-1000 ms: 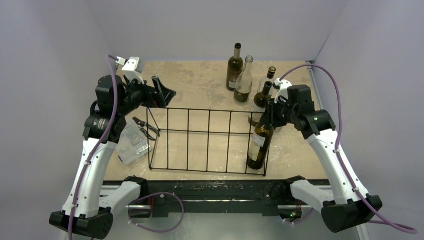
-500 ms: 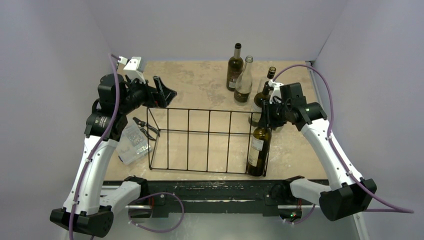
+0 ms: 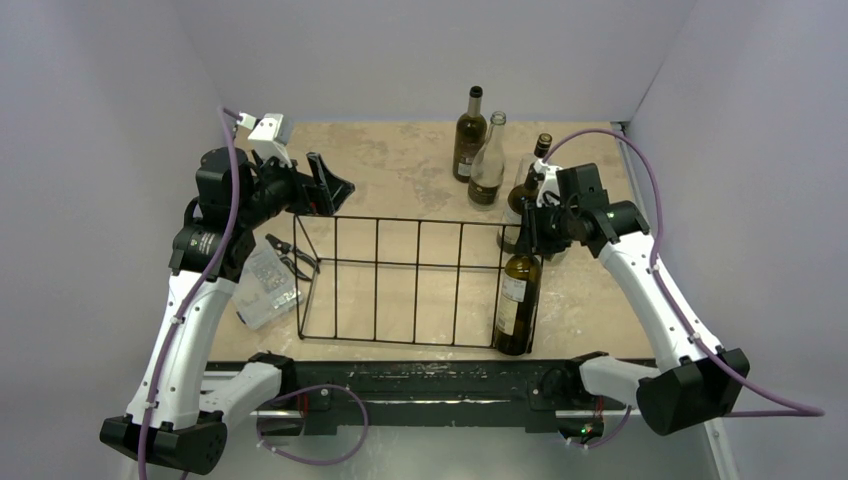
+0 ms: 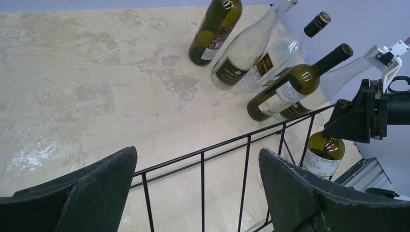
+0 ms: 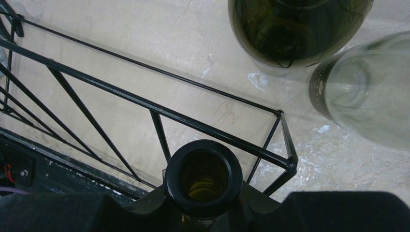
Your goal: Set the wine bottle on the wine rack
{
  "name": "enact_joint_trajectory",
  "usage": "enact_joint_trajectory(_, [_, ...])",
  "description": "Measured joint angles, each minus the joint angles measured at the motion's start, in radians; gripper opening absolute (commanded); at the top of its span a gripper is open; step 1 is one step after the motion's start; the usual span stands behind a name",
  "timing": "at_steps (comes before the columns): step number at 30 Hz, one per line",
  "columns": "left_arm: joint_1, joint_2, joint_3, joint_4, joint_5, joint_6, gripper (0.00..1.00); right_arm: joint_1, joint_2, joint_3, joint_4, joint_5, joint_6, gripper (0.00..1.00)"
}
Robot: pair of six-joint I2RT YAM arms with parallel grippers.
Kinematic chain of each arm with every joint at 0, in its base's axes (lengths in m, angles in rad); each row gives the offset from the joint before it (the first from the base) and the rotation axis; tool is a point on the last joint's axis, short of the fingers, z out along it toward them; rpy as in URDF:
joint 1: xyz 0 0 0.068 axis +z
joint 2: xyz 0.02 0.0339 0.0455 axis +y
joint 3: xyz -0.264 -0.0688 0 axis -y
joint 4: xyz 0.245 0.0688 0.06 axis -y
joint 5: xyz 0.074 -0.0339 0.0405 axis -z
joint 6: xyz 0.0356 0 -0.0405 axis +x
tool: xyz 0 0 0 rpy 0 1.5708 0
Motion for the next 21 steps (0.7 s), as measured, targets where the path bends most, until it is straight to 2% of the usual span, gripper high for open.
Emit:
enact_joint_trajectory(8, [0.000,0.000,0.000,0.000,0.001,-0.002,0.97,0.001,0.021,0.000,0.021,0.000,0.003,0.21])
enact_joint_trajectory(21, [0.000,0.000,0.000,-0.003,0.002,-0.002,0.96,0.002,0.021,-0.010,0.044,0.020,0.020,0.44])
